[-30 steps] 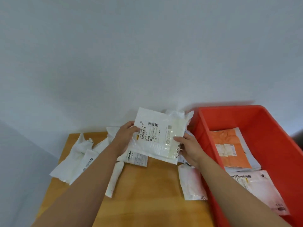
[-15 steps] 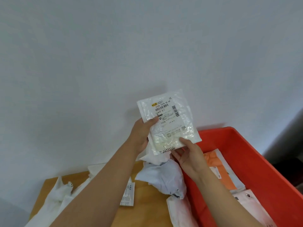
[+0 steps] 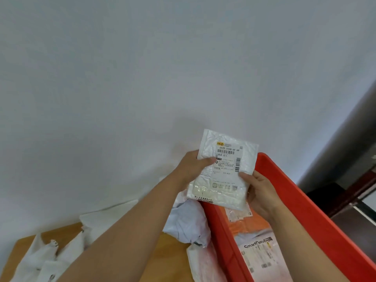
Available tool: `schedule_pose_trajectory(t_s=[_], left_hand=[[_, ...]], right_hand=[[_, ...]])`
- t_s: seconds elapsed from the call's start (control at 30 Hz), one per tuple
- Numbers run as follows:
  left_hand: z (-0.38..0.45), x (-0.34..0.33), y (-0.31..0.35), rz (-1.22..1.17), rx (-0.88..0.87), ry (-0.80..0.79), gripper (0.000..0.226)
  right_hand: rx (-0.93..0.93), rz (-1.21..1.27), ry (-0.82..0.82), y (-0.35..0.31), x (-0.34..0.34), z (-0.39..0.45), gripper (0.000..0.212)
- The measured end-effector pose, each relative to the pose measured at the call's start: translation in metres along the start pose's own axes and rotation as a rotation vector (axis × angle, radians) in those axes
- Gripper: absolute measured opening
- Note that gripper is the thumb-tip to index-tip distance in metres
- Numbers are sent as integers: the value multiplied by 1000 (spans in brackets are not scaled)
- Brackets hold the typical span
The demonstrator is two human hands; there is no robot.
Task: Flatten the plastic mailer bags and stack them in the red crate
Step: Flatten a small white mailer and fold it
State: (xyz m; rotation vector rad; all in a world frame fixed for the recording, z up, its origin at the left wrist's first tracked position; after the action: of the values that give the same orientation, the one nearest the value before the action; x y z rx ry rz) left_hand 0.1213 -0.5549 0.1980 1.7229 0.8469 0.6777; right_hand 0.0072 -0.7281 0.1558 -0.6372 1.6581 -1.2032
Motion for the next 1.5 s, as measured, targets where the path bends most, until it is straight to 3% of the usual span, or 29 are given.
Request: schedule_pose_trajectory(t_s=[0.2, 0.57, 0.7, 0.83, 1.07, 1.37, 1.5], left_hand=[[28, -44, -23, -36, 82, -27, 9], [75, -83, -77, 9, 232, 14, 21], [93, -84, -99, 168, 236, 167, 15], [99, -76, -118, 392, 227, 297, 24], [109, -70, -135, 597, 107, 351, 24], [116, -59, -140, 564, 120, 344, 19], [117, -58, -141, 529, 140, 333, 21]], right_hand=[[-23, -9, 140, 9, 40, 8, 46], [-137, 1, 312, 53, 106, 30, 25], [-207, 15, 431, 78, 131, 36, 24], [-303, 86, 660, 121, 159, 36, 30], [-360, 209, 887, 173, 189, 36, 11], [-414, 298, 864, 203, 162, 59, 15], [-407, 402, 795, 226, 153, 73, 38]])
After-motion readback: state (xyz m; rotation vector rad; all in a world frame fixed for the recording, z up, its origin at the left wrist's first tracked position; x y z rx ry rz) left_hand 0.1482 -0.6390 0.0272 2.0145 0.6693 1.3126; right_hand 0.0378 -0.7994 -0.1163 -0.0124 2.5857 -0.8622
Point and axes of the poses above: each hand's wrist, its own z-axis towards the middle knuckle, its own x-axis out of the back of the hand, y = z × x, the point moved 3 cm from there along z, towards the middle knuckle, and after that the axes turned 10 degrees about x, right-handed, at the moved point
